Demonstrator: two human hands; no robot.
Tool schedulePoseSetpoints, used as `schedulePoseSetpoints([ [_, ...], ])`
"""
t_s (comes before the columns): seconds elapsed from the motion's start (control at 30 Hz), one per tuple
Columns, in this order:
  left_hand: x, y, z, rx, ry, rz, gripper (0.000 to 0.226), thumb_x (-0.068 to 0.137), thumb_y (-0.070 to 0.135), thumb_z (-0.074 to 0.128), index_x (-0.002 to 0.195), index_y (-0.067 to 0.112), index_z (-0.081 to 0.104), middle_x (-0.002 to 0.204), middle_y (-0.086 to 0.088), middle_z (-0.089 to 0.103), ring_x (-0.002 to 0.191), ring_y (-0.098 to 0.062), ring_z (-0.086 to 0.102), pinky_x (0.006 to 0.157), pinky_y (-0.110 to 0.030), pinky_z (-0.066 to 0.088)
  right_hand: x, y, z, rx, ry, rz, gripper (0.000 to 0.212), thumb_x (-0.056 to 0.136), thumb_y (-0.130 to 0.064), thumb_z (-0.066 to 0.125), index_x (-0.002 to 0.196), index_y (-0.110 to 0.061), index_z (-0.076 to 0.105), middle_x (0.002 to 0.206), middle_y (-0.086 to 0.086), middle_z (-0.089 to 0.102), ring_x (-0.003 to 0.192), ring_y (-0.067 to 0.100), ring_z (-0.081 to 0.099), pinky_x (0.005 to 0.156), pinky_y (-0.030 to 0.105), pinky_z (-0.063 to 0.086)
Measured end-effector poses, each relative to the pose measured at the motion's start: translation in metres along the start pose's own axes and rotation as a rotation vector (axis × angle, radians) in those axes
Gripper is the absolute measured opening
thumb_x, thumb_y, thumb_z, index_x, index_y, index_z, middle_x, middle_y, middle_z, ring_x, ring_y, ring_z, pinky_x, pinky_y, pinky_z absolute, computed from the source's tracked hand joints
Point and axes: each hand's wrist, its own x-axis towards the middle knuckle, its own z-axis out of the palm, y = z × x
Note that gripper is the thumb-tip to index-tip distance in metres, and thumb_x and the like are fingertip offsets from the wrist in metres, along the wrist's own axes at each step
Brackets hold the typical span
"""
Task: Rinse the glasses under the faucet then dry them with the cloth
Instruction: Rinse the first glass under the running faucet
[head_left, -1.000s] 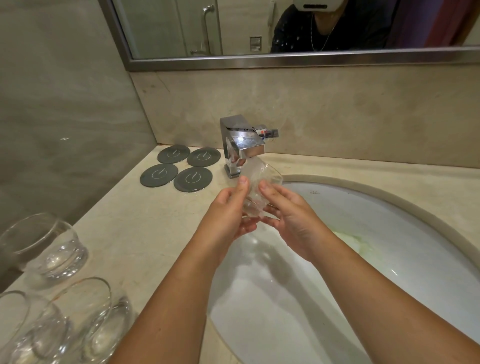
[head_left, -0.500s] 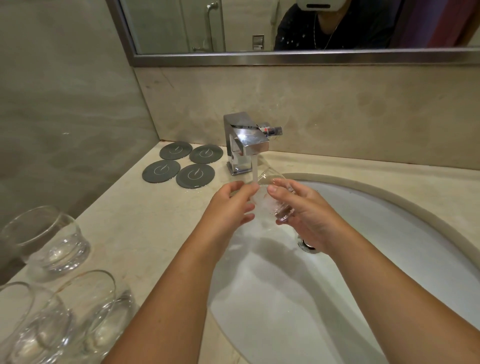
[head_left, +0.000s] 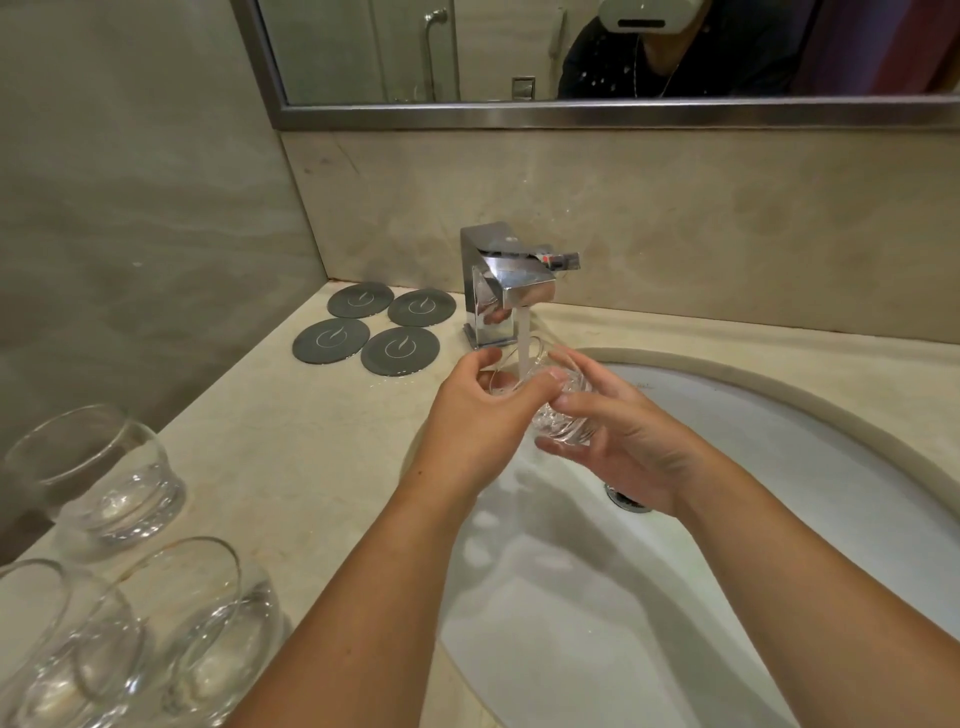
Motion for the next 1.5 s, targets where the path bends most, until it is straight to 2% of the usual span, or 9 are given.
schedulePoseSetpoints([
  [0.1, 0.002, -0.002, -0.001, 0.01, 0.001, 0.019, 0.098, 0.056, 0.069, 0.082, 0.143, 0.032, 0.057, 0.126, 0.01, 0.069, 0.119, -0.011, 0.07, 0.105, -0.045, 0.058, 0.0, -0.004, 0.002, 0.154, 0.019, 0.113, 0.06, 0.094, -0.037, 0.067, 0.149, -0.016, 0.057, 0.149, 0.017, 0.061, 0.119, 0.032, 0.066, 0.101, 0.054, 0.056],
  [0.23, 0.003, -0.003, -0.003, -0.001, -0.047, 0.051, 0.088, 0.067, 0.054, 0.089, 0.146, 0.032, 0.055, 0.126, 0.018, 0.065, 0.124, -0.011, 0.067, 0.109, -0.045, 0.056, 0.002, 0.002, 0.001, 0.096, 0.193, 0.273, 0.071, 0.1, -0.072, 0.048, 0.131, -0.012, 0.068, 0.118, 0.026, 0.07, 0.088, 0.037, 0.077, 0.063, 0.037, 0.064],
  [0.4, 0.005, -0.005, -0.002, 0.018, -0.12, 0.081, 0.086, 0.081, 0.032, 0.09, 0.155, 0.024, 0.047, 0.128, 0.018, 0.062, 0.126, -0.009, 0.064, 0.115, -0.043, 0.051, 0.003, 0.006, 0.01, 0.089, 0.162, 0.206, 0.061, 0.109, -0.061, 0.036, 0.115, -0.011, 0.07, 0.083, 0.014, 0.067, 0.051, 0.017, 0.055, 0.04, 0.023, 0.047],
  [0.63, -0.001, -0.007, -0.001, 0.204, -0.083, 0.097, 0.102, 0.059, 0.09, 0.075, 0.139, 0.03, 0.057, 0.13, 0.016, 0.069, 0.119, -0.005, 0.067, 0.107, -0.046, 0.056, 0.004, 0.006, 0.016, 0.056, 0.272, 0.067, 0.031, 0.107, -0.036, 0.047, 0.102, -0.012, 0.067, 0.073, 0.006, 0.059, 0.055, 0.019, 0.048, 0.04, 0.026, 0.041],
  [0.83, -0.002, -0.006, 0.0, 0.245, -0.033, 0.094, 0.093, 0.058, 0.085, 0.079, 0.13, 0.03, 0.061, 0.12, 0.012, 0.069, 0.111, -0.012, 0.071, 0.103, -0.045, 0.059, 0.003, 0.007, 0.018, 0.072, 0.256, 0.05, 0.033, 0.103, -0.033, 0.044, 0.09, -0.013, 0.068, 0.073, 0.006, 0.06, 0.056, 0.021, 0.048, 0.042, 0.026, 0.039],
  [1.03, -0.005, -0.003, 0.001, 0.289, -0.045, 0.2, 0.058, 0.08, 0.051, 0.091, 0.128, 0.03, 0.067, 0.11, 0.016, 0.069, 0.105, -0.008, 0.071, 0.095, -0.032, 0.057, 0.0, 0.009, 0.013, 0.001, 0.261, 0.167, 0.061, 0.107, -0.066, 0.037, 0.106, -0.017, 0.073, 0.074, 0.004, 0.066, 0.053, 0.018, 0.053, 0.043, 0.024, 0.038],
  [1.17, -0.001, -0.007, 0.0, 0.246, -0.105, 0.211, 0.062, 0.082, 0.039, 0.092, 0.135, 0.029, 0.062, 0.118, 0.016, 0.07, 0.11, -0.001, 0.068, 0.103, -0.029, 0.054, 0.002, 0.009, 0.013, 0.056, 0.26, 0.164, 0.044, 0.11, -0.053, 0.043, 0.109, -0.015, 0.064, 0.07, 0.004, 0.061, 0.048, 0.015, 0.048, 0.04, 0.023, 0.035],
  [1.37, 0.003, -0.014, 0.003, 0.239, -0.077, 0.115, 0.102, 0.06, 0.08, 0.084, 0.144, 0.032, 0.051, 0.127, 0.017, 0.069, 0.119, -0.005, 0.068, 0.109, -0.039, 0.053, 0.007, 0.009, 0.013, 0.197, 0.269, 0.068, 0.032, 0.106, -0.035, 0.047, 0.115, -0.011, 0.066, 0.091, 0.011, 0.066, 0.056, 0.021, 0.052, 0.049, 0.028, 0.044],
  [1.5, 0.0, -0.01, 0.005, 0.24, -0.026, 0.096, 0.096, 0.068, 0.083, 0.08, 0.141, 0.026, 0.054, 0.126, 0.012, 0.068, 0.117, -0.011, 0.068, 0.106, -0.041, 0.055, 0.01, 0.009, 0.015, 0.204, 0.292, 0.024, 0.028, 0.105, -0.032, 0.049, 0.106, -0.011, 0.067, 0.088, 0.01, 0.065, 0.055, 0.023, 0.053, 0.054, 0.033, 0.042],
])
